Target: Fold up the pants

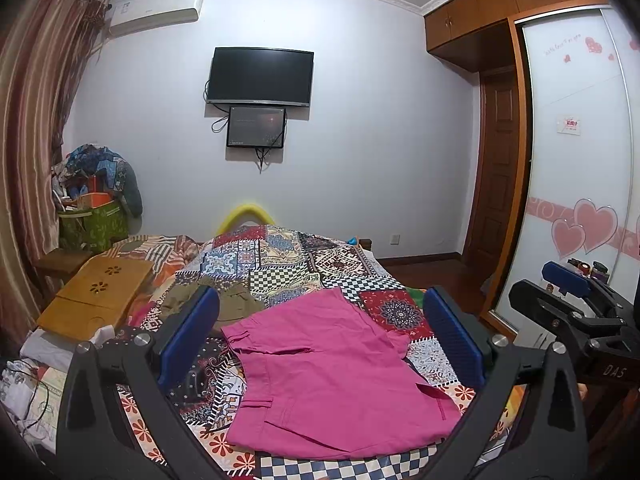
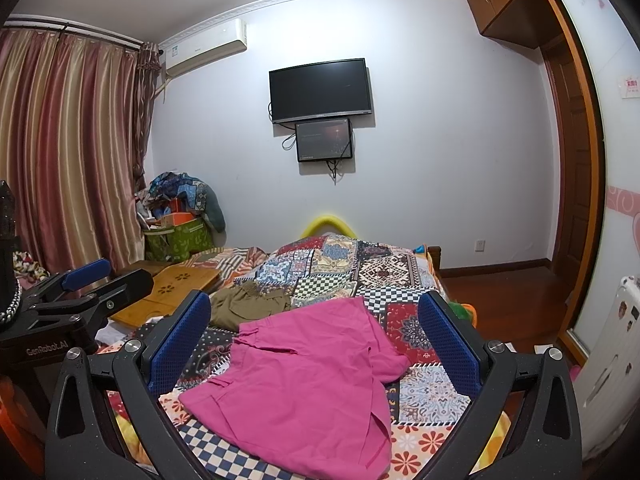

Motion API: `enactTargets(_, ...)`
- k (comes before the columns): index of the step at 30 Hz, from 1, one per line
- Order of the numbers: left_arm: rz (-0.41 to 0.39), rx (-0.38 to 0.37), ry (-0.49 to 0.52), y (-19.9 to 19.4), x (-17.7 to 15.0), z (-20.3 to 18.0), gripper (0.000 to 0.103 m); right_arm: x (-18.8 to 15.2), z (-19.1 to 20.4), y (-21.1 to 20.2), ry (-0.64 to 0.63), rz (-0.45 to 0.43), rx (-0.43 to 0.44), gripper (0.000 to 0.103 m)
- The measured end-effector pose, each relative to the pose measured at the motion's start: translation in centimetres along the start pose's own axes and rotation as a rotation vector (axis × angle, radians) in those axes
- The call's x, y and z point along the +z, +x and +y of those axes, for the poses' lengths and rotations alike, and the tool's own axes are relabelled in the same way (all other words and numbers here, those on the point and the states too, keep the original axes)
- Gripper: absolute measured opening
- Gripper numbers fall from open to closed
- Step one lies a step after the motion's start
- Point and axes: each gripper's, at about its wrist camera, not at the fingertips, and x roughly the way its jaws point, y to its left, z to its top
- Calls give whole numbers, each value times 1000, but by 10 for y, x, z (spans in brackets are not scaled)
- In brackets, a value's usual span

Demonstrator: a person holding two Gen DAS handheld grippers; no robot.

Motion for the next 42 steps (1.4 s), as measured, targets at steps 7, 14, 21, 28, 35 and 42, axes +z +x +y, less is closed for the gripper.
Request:
enactTargets(7,0,0,0,0,0,0,103,-1,0,0,1,2,0,103)
enactTargets(14,-2,-2,-1,2,-2,0,103,-2,-1,1,4,4,1,103)
enactTargets(21,4,-1,0,11,-14,8,103,-7,-3,9,3,26,-12,103)
enactTargets(28,92,26,28,55,-24,31,103,-33,-22,42,-14,141,-89,103)
enactTargets(35,238,116,29,113,-51,70,88,-57,-52,76,-2,287,-96,96)
enactTargets(42,367,157,13,173,-72,102,77,-57,-75,125,-24,372,-76,79)
